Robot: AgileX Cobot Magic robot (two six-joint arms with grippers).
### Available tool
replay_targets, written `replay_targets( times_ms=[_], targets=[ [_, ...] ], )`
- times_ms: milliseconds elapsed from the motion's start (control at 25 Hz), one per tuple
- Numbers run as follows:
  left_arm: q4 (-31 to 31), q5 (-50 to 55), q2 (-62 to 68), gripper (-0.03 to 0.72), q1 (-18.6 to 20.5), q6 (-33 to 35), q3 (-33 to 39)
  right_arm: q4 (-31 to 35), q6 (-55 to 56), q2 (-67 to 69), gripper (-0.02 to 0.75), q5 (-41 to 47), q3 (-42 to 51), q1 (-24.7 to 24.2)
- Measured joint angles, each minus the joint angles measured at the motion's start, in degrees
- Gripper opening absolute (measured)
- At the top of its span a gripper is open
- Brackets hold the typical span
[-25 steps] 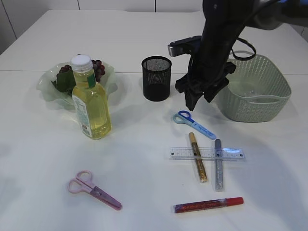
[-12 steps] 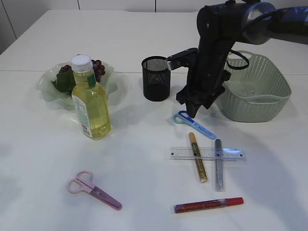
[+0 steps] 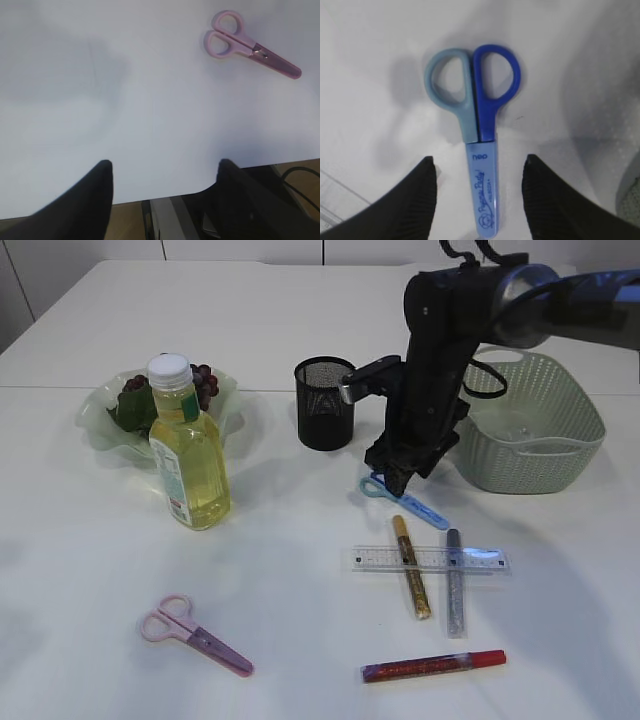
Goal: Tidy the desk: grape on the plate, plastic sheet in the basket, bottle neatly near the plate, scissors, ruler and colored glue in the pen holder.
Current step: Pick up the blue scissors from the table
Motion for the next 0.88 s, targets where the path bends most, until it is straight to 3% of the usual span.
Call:
replay_targets(
  times_ms=[880],
  targets=[
    [0.00,0.55,0.00,0.468,0.00,0.00,0.00,0.90,-0.48,3.70,0.428,-2.78,0.00,0.00]
  ],
)
